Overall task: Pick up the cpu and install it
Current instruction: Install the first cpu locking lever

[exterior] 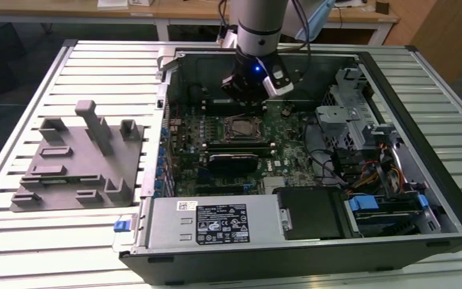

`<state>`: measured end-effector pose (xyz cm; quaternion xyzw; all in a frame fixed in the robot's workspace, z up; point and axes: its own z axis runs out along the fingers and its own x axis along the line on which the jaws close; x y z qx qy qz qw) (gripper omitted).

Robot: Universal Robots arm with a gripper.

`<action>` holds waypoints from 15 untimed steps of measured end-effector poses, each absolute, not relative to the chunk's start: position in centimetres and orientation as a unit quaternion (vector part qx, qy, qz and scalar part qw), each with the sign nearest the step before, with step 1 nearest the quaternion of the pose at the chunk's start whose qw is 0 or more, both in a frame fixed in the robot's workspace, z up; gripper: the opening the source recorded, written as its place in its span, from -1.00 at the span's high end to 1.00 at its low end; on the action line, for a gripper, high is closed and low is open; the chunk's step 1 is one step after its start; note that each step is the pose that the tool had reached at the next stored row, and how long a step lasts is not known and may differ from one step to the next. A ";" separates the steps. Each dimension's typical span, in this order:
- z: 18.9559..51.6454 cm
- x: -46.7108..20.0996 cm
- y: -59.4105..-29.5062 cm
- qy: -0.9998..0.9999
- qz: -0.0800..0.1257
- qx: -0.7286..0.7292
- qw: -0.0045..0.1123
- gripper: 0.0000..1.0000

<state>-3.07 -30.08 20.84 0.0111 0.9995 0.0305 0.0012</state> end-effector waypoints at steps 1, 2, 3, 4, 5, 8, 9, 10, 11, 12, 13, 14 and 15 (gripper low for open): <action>20.7 -3.1 -30.1 0.999 0.030 0.011 0.001 0.79; 20.6 -3.1 -30.1 0.999 0.030 0.011 0.001 0.79; 20.5 -3.0 -30.1 0.999 0.030 0.011 0.001 0.79; 20.4 -3.0 -30.1 0.999 0.030 0.011 0.001 0.79; 20.3 -3.0 -30.1 0.999 0.030 0.011 0.001 0.79; 20.1 -3.0 -30.1 0.999 0.030 0.011 0.001 0.79; 20.0 -3.0 -30.1 0.999 0.030 0.011 0.001 0.79; 20.0 -3.0 -30.1 0.999 0.030 0.011 0.001 0.79; 20.0 -3.0 -30.1 0.999 0.030 0.011 0.001 0.79; 20.1 -3.0 -30.1 0.999 0.030 0.011 0.001 0.79; 20.1 -3.0 -30.1 0.999 0.030 0.011 0.001 0.79; 20.1 -3.0 -30.1 1.000 0.029 0.011 0.001 0.79; 20.1 -3.0 -30.1 1.000 0.027 0.011 0.001 0.79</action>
